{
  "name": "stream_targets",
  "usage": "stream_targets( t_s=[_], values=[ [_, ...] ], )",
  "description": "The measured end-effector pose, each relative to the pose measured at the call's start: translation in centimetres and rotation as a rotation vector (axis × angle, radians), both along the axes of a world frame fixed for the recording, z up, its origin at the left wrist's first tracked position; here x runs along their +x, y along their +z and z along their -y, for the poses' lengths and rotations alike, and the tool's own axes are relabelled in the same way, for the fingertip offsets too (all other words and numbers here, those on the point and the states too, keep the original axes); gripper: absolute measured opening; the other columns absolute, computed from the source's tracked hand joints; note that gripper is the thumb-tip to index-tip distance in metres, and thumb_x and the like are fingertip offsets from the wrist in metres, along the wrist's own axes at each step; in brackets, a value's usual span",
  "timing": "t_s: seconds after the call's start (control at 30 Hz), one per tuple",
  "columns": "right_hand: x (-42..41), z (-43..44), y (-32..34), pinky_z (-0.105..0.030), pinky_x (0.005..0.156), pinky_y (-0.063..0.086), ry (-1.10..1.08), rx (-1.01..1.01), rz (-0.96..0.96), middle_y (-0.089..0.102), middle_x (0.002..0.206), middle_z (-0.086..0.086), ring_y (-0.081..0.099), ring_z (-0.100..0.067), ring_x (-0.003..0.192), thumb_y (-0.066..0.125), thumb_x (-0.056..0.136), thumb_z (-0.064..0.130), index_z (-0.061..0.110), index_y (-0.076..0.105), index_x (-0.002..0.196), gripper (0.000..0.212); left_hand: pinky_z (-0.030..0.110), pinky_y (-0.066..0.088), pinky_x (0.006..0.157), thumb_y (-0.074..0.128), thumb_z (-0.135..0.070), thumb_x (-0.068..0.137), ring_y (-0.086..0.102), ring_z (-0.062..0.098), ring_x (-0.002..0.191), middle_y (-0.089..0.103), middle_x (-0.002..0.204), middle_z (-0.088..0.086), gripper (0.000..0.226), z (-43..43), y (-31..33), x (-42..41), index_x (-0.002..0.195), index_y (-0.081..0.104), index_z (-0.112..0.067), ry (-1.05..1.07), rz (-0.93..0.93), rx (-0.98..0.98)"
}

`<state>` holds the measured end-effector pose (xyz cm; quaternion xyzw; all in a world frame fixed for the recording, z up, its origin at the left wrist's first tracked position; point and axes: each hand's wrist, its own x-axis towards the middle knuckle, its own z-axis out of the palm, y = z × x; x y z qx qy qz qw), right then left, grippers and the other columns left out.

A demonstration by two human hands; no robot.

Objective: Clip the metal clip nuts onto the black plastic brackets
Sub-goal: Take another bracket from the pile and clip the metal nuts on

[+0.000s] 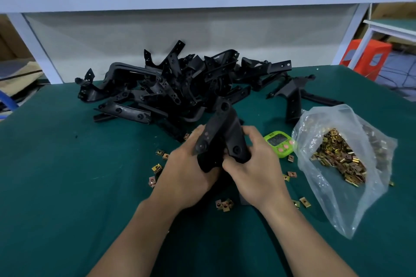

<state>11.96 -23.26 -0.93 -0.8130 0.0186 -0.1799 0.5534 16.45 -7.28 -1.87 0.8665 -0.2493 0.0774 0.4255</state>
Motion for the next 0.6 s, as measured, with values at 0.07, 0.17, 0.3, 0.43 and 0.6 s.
stream_targets(
  t_s=[0.07,0.17,0.3,0.43,0.6],
  values=[
    [0.1,-0.5,0.1,-0.022,0.053,0.044,0.075,0.000,0.016,0.066,0.071,0.006,0.057,-0.014,0.059,0.066,0.078,0.011,0.033,0.057,0.108,0.038,0.008,0.045,0.071,0.072,-0.034,0.083,0.060,-0.011,0.090,0.063,0.106,-0.033,0.055,0.4,-0.1,-0.4,0.128,0.044,-0.049,0.163,-0.024,-0.106],
    [1.3,-1.6,0.7,-0.029,0.073,0.057,0.197,0.055,0.042,0.071,0.092,0.009,0.068,-0.014,0.083,0.061,0.081,0.003,0.036,0.057,0.117,0.050,0.020,0.044,0.066,0.066,-0.040,0.094,0.057,-0.008,0.081,0.061,0.088,-0.017,0.022,0.8,0.0,-0.6,0.101,0.046,-0.039,0.421,-0.024,-0.186],
    [2.1,-2.4,0.7,-0.015,0.065,0.047,0.274,0.083,0.027,0.060,0.078,0.017,0.055,-0.005,0.069,0.060,0.080,0.000,0.040,0.056,0.121,0.057,0.021,0.039,0.061,0.065,-0.042,0.097,0.057,0.000,0.075,0.058,0.076,-0.012,0.027,0.6,0.2,-0.6,0.078,0.053,-0.025,0.582,-0.084,-0.298],
    [1.1,-1.9,0.0,-0.031,0.052,0.041,0.205,0.021,0.066,0.050,0.074,-0.008,0.043,-0.029,0.065,0.061,0.075,0.006,0.027,0.060,0.111,0.042,0.021,0.032,0.046,0.062,-0.029,0.099,0.054,0.013,0.056,0.058,0.059,-0.001,0.039,-0.4,0.2,0.1,0.064,0.049,-0.017,0.652,-0.137,-0.267],
    [0.6,-0.9,-0.5,-0.028,0.050,0.037,0.080,-0.031,0.039,0.053,0.071,-0.007,0.045,-0.028,0.064,0.065,0.072,0.015,0.018,0.056,0.092,0.022,0.017,0.048,0.075,0.056,-0.005,0.099,0.064,-0.008,0.083,0.070,0.109,-0.028,0.048,-0.7,0.7,0.4,0.137,0.050,-0.034,0.589,-0.199,-0.417]
  ],
)
